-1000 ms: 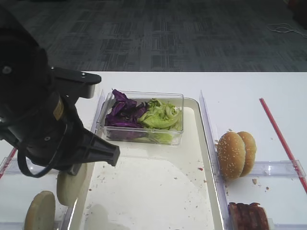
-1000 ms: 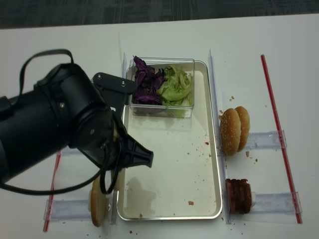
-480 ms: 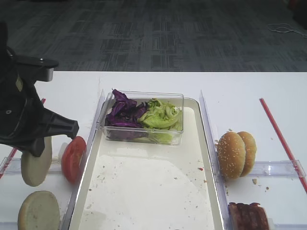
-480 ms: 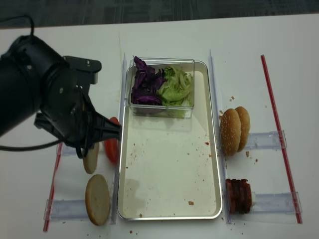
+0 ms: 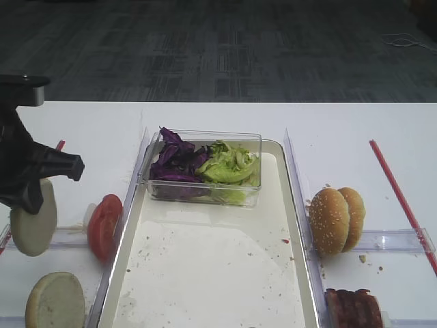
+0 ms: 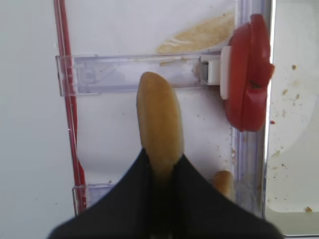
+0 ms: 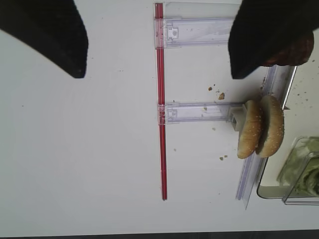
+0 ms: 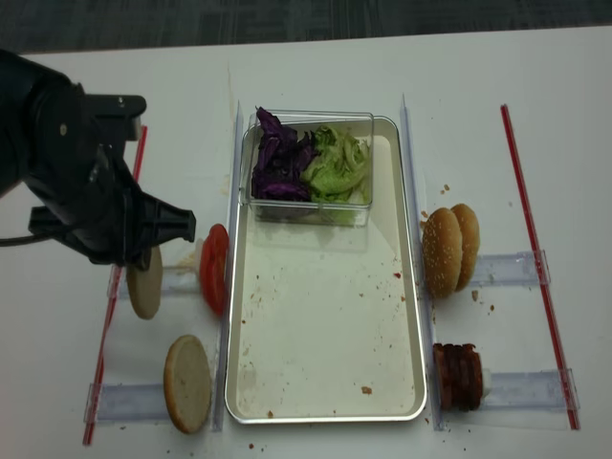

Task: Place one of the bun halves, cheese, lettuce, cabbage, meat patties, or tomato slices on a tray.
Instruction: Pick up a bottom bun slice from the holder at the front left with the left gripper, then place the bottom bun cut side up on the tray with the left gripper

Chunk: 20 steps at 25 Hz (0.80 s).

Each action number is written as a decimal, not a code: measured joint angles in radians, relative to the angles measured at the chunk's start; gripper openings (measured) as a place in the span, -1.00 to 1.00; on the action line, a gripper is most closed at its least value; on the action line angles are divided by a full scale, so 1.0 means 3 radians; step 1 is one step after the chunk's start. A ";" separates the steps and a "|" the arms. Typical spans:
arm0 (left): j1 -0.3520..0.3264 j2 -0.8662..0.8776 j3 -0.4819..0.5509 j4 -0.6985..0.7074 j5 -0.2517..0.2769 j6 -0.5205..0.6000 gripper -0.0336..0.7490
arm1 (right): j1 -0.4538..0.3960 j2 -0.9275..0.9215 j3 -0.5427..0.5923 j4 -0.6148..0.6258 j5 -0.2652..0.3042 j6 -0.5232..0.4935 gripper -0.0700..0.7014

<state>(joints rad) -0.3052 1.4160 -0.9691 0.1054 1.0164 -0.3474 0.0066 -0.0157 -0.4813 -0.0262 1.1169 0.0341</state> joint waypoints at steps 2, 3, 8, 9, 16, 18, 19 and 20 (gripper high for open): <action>0.0000 0.0000 0.0000 -0.0204 -0.0063 0.0143 -0.77 | 0.0000 0.0000 0.0000 0.0000 0.0000 0.0000 0.76; 0.0000 0.0000 0.0000 -0.0323 -0.0113 0.0224 -0.77 | 0.0000 0.0000 0.0000 0.0000 0.0000 0.0000 0.76; 0.0000 0.0000 -0.0025 -0.1320 -0.0295 0.0923 -0.77 | 0.0000 0.0000 0.0000 0.0000 0.0000 0.0000 0.76; 0.0000 0.0000 -0.0034 -0.1557 -0.0312 0.1105 -0.77 | 0.0000 0.0000 0.0000 0.0000 0.0000 0.0000 0.76; 0.0000 0.0000 -0.0033 -0.2907 -0.0214 0.2154 -0.77 | 0.0000 0.0000 0.0000 0.0000 0.0000 -0.0006 0.76; 0.0000 0.0001 -0.0033 -0.3147 -0.0111 0.2345 -0.77 | 0.0000 0.0000 0.0000 0.0000 0.0000 -0.0006 0.76; 0.0000 0.0001 -0.0033 -0.3246 -0.0057 0.2425 -0.77 | 0.0000 0.0000 0.0000 0.0000 0.0000 -0.0006 0.76; 0.0000 0.0001 -0.0033 -0.3328 -0.0017 0.2489 -0.77 | 0.0000 0.0000 0.0000 0.0000 0.0000 -0.0006 0.76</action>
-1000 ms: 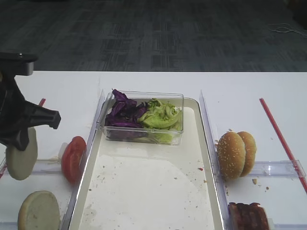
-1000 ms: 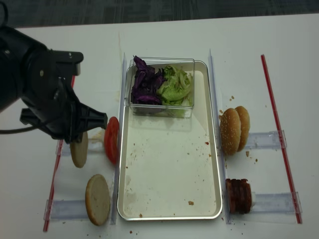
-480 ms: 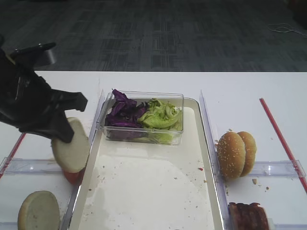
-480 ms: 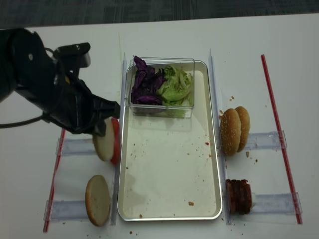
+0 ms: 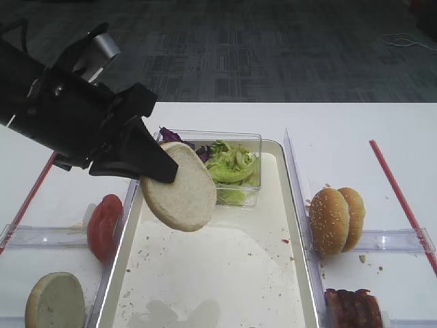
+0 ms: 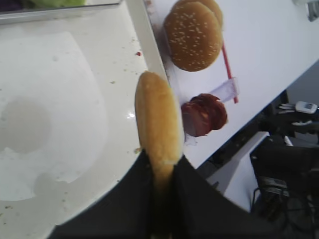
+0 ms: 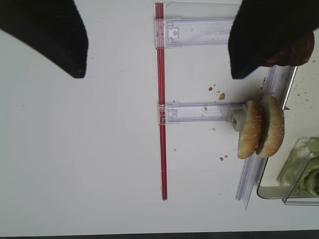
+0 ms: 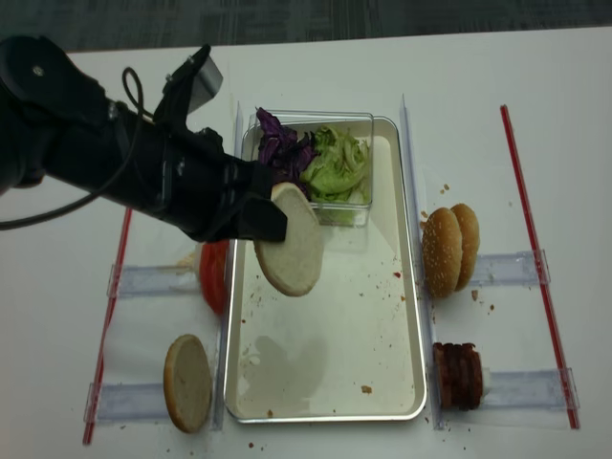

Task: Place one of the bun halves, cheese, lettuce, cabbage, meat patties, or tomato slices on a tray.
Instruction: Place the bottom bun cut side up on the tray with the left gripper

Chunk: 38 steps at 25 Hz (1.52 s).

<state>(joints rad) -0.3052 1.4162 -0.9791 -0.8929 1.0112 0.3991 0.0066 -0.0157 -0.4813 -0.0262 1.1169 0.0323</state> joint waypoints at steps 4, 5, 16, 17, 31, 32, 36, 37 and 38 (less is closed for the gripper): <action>0.0000 0.0006 0.0000 -0.0137 0.0068 0.0099 -0.77 | 0.0000 0.0000 0.0000 0.0000 0.0000 0.0000 0.76; 0.0000 0.0013 0.0000 -0.0152 0.0068 0.0106 -0.77 | 0.0000 0.0000 0.0000 0.0000 0.0000 0.0000 0.76; -0.0123 0.0513 0.0000 -0.0297 0.0084 0.0315 -0.77 | 0.0000 0.0000 0.0000 0.0000 0.0000 -0.0006 0.76; -0.0122 0.0571 0.0000 -0.0306 0.0077 0.0353 -0.77 | 0.0000 0.0000 0.0000 0.0000 0.0000 -0.0006 0.76; -0.0138 0.1108 -0.0008 -0.0361 -0.0023 0.0548 -0.78 | 0.0000 0.0000 0.0000 0.0000 0.0012 -0.0006 0.76; -0.0140 0.1136 -0.0011 -0.0367 -0.0041 0.0565 -0.78 | 0.0000 0.0000 0.0000 0.0000 0.0012 -0.0006 0.76; -0.0145 0.1214 -0.0011 -0.0372 -0.0061 0.0596 -0.78 | 0.0000 0.0000 0.0000 0.0000 0.0012 -0.0006 0.76; -0.0145 0.1228 -0.0011 -0.0374 -0.0061 0.0598 -0.78 | 0.0000 0.0000 0.0000 0.0000 0.0012 -0.0006 0.76; -0.0145 0.1237 -0.0011 -0.0380 -0.0061 0.0604 -0.77 | 0.0000 0.0000 0.0000 0.0000 0.0012 -0.0006 0.76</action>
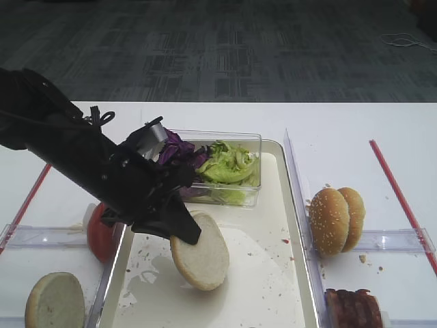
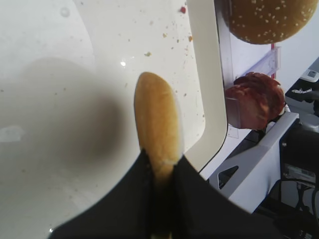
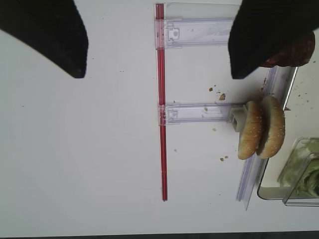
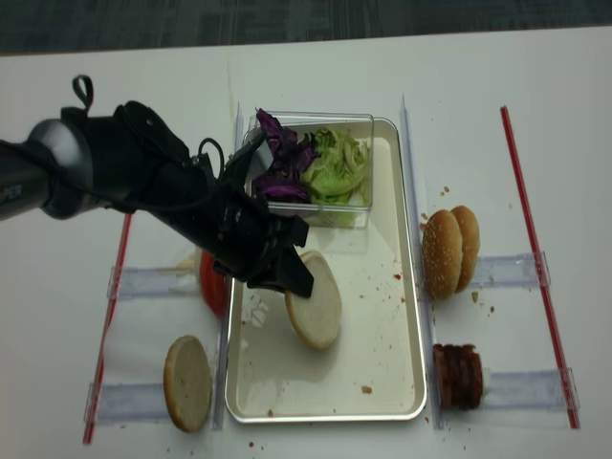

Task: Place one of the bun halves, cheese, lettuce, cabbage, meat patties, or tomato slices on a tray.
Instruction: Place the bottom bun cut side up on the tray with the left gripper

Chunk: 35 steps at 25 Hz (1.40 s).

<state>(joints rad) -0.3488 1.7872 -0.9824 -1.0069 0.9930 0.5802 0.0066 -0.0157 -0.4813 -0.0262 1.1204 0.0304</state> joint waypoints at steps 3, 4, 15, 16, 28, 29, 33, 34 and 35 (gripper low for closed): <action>0.0000 0.0025 0.0000 0.0000 0.0000 0.0000 -0.72 | 0.0000 0.0000 0.0000 0.0000 0.0000 0.0000 0.76; 0.0000 0.0025 0.0000 0.0000 0.0000 0.0000 -0.66 | 0.0000 0.0000 0.0000 0.0000 0.0000 0.0000 0.76; 0.0000 0.0027 -0.0005 -0.0007 0.0000 -0.0013 0.47 | 0.0000 0.0000 0.0000 0.0000 0.0000 0.0000 0.76; 0.0000 0.0027 -0.0005 -0.0007 0.0000 -0.0013 0.49 | 0.0000 0.0000 0.0000 0.0000 0.0000 0.0000 0.76; 0.0000 0.0027 -0.0013 -0.0007 -0.0002 -0.0019 0.51 | 0.0000 0.0000 0.0000 0.0000 0.0000 0.0000 0.76; 0.0000 0.0027 -0.0013 -0.0007 -0.0007 -0.0019 0.51 | 0.0000 0.0000 0.0000 0.0000 0.0000 0.0000 0.76; 0.0000 0.0027 -0.0013 -0.0007 -0.0028 -0.0019 0.51 | 0.0000 0.0000 0.0000 0.0000 0.0000 0.0000 0.76; 0.0000 0.0027 -0.0013 -0.0007 -0.0027 -0.0019 0.51 | 0.0000 0.0000 0.0000 0.0000 0.0000 0.0000 0.76; 0.0000 0.0027 -0.0013 -0.0007 -0.0027 -0.0019 0.51 | 0.0000 0.0000 0.0000 0.0000 0.0000 0.0000 0.76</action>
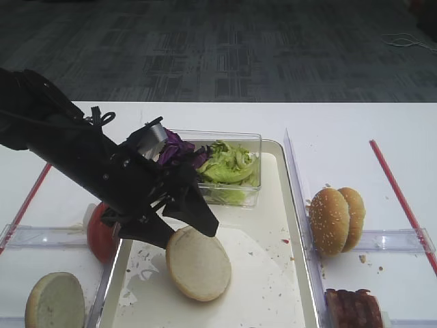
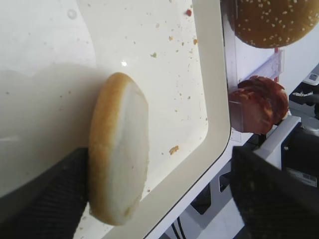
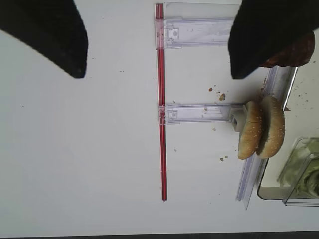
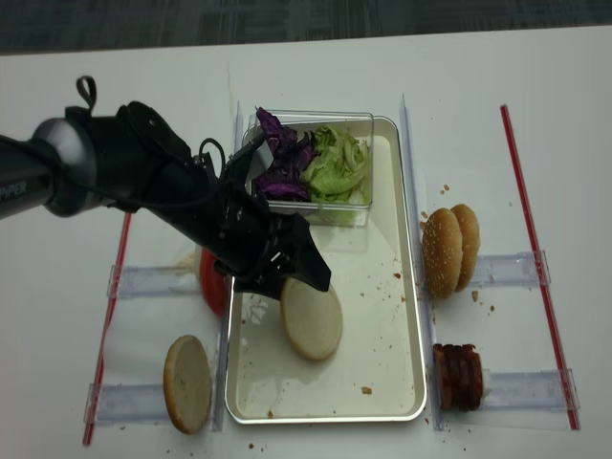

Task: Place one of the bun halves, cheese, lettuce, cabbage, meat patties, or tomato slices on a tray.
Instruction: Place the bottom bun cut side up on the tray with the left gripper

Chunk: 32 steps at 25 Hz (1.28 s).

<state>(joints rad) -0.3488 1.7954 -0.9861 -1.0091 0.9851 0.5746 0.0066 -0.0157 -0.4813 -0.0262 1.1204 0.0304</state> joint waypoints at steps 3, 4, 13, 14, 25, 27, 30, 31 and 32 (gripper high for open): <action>0.0000 0.0000 0.0000 0.0000 -0.0015 0.0000 0.51 | 0.0000 0.0000 0.0000 0.0000 0.0000 0.0000 0.76; 0.0000 0.0000 0.0000 0.0000 -0.0015 0.0000 0.51 | 0.0000 0.0000 0.0000 0.0000 0.0000 0.0000 0.76; 0.0000 0.0000 0.0000 0.0000 -0.0027 0.0000 0.51 | 0.0000 0.0000 0.0000 0.0000 0.0000 0.0000 0.76; 0.0000 0.0000 0.0000 0.0000 -0.0027 0.0000 0.51 | 0.0000 0.0000 0.0000 0.0000 0.0000 0.0000 0.76; 0.0000 -0.0210 -0.0047 0.0013 -0.0016 -0.0006 0.51 | 0.0000 0.0000 0.0000 0.0000 0.0000 0.0000 0.76; 0.0000 -0.0339 -0.0049 0.0013 0.0025 -0.0022 0.51 | 0.0000 0.0000 0.0000 0.0000 0.0000 0.0000 0.76; 0.0000 -0.0590 -0.0049 0.0016 0.0098 -0.0084 0.51 | 0.0000 0.0000 0.0000 0.0000 0.0000 0.0000 0.76; 0.0000 -0.0667 -0.0049 0.0016 0.0125 -0.0095 0.51 | 0.0000 0.0000 0.0000 0.0000 0.0000 0.0000 0.76; 0.0000 -0.0762 -0.0049 0.0020 0.0150 -0.0123 0.51 | 0.0000 0.0000 0.0000 0.0000 0.0000 0.0000 0.76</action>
<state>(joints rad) -0.3488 1.5668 -1.0009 -1.0031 1.0301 0.5378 0.0066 -0.0157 -0.4813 -0.0262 1.1204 0.0304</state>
